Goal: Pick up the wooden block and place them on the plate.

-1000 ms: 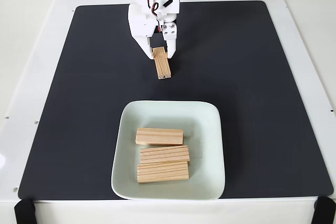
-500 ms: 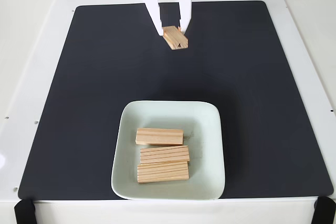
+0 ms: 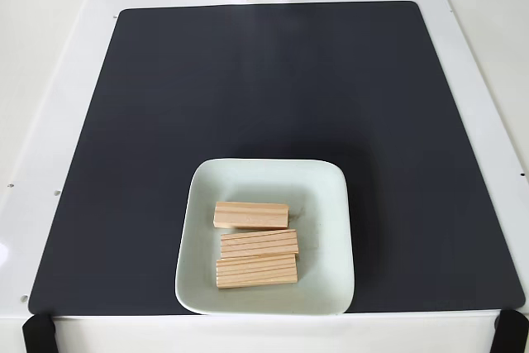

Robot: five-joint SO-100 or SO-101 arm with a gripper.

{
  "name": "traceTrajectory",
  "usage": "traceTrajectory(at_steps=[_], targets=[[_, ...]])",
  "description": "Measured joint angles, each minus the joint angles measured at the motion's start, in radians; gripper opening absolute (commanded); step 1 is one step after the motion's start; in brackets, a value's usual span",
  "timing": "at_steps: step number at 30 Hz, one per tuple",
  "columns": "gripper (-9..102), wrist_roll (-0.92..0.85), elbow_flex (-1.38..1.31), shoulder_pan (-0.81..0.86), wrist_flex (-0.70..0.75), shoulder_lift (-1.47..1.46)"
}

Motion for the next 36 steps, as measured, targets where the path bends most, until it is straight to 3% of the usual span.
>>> traceTrajectory(at_steps=[4, 6, 15, 22, 29, 36], targets=[[12, 0.133, -0.025, -0.029, -0.259, -0.034], [12, 0.232, -0.078, -0.031, -0.316, -0.077], [12, 0.942, -0.397, 0.032, -0.342, -0.350], [12, 1.532, -0.446, 0.149, -0.330, -0.511], [12, 1.601, -0.466, 0.169, -0.112, -0.672], [12, 1.532, -0.723, 0.167, 0.169, -0.887]])
